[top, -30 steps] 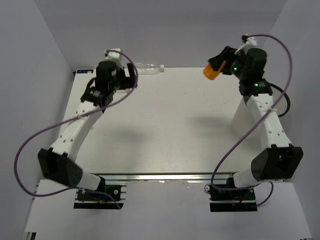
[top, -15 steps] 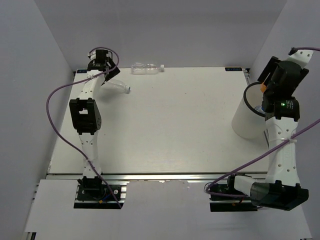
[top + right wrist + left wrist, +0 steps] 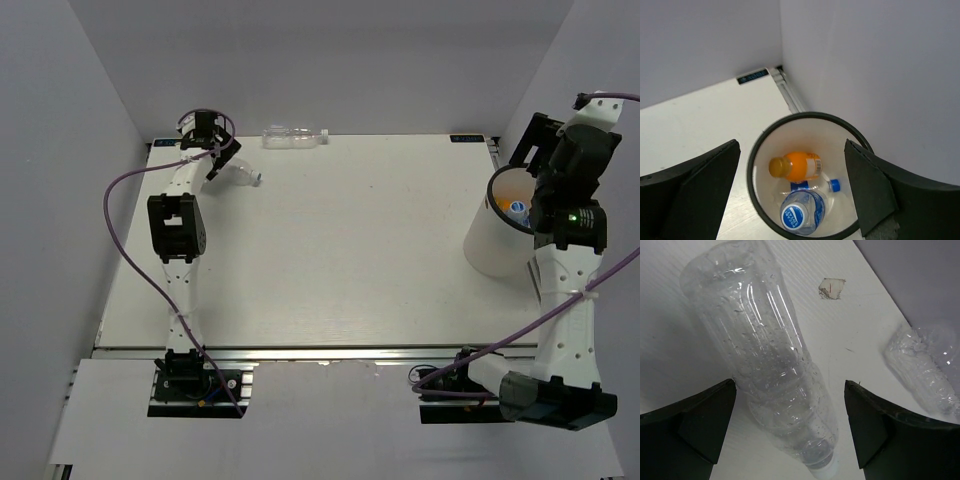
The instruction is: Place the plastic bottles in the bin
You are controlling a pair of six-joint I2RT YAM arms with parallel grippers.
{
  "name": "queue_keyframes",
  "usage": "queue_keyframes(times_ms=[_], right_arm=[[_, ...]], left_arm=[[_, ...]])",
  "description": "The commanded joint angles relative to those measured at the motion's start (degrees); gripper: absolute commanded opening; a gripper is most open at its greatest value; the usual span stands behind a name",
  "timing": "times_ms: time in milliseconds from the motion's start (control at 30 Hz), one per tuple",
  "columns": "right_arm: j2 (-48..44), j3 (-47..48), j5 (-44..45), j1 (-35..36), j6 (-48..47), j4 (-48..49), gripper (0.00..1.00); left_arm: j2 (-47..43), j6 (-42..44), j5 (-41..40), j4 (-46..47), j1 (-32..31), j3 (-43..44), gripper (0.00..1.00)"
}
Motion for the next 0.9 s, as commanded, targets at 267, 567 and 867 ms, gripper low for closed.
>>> queue_keyframes(times_ms=[267, 567, 867], right_arm=[[-0.94, 5.55, -12.19, -0.11, 1.49, 1.98, 0.89], [1.87, 6.70, -29.49, 0.06, 1.14, -0.39, 0.89], [6.87, 2.94, -51.03, 11.04, 1.84, 6.70, 0.89]], left_arm=[[0.77, -0.40, 0.73, -0.97, 0.29, -0.40, 0.75], [-12.75, 10.37, 6.69, 0.68, 0.03, -12.77, 0.29], [-42.98, 34.29, 24.17, 12.55, -14.19, -38.44, 0.39]])
